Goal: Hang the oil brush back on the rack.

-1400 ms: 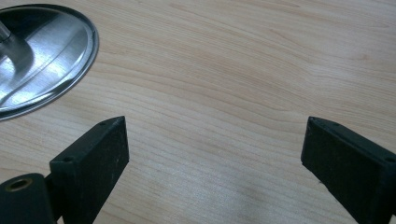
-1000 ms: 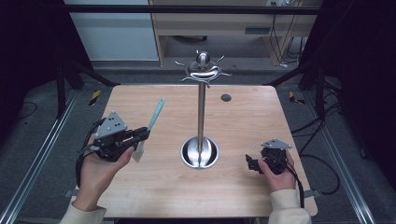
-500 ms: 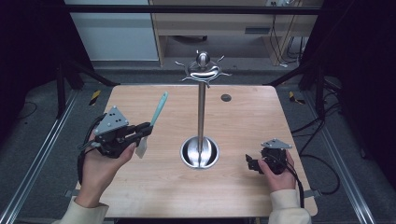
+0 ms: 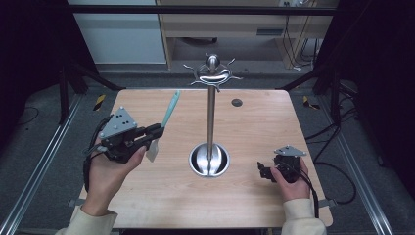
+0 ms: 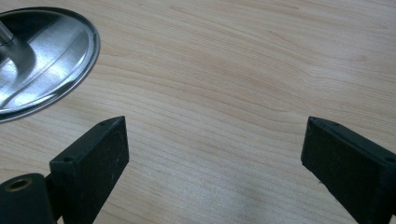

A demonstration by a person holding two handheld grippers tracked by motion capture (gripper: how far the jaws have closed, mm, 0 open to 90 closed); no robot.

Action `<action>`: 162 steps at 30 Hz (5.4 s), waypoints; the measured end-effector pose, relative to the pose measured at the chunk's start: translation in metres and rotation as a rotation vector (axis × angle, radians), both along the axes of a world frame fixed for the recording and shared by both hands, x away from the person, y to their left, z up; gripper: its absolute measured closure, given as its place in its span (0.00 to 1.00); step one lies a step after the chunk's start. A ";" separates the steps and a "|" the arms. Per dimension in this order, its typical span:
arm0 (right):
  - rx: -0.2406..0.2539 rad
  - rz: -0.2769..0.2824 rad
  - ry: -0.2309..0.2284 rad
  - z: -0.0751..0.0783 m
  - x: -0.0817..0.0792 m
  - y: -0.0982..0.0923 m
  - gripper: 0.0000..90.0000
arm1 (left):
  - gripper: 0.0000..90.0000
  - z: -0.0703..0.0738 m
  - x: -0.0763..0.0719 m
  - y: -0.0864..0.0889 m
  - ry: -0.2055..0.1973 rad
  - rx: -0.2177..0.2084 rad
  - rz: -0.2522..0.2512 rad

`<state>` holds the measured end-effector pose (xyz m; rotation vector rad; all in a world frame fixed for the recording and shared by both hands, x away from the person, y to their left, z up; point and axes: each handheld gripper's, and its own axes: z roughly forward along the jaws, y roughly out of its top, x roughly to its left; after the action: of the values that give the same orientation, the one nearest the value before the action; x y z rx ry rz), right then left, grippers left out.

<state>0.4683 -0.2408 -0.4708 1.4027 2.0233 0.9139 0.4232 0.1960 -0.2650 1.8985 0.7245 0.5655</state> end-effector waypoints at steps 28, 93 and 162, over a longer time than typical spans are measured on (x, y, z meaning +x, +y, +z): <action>0.009 0.002 0.003 0.000 -0.001 0.000 0.09 | 0.91 0.023 -0.001 -0.014 -0.052 -0.003 -0.032; 0.007 0.004 -0.005 0.001 -0.001 -0.002 0.09 | 0.90 0.010 0.023 -0.040 -0.003 -0.005 -0.054; 0.006 -0.003 0.003 0.000 -0.002 -0.002 0.09 | 0.06 -0.070 0.010 0.035 0.018 0.080 0.074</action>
<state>0.4666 -0.2431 -0.4706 1.4106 2.0223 0.9179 0.4331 0.2306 -0.3351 1.9591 0.7970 0.6332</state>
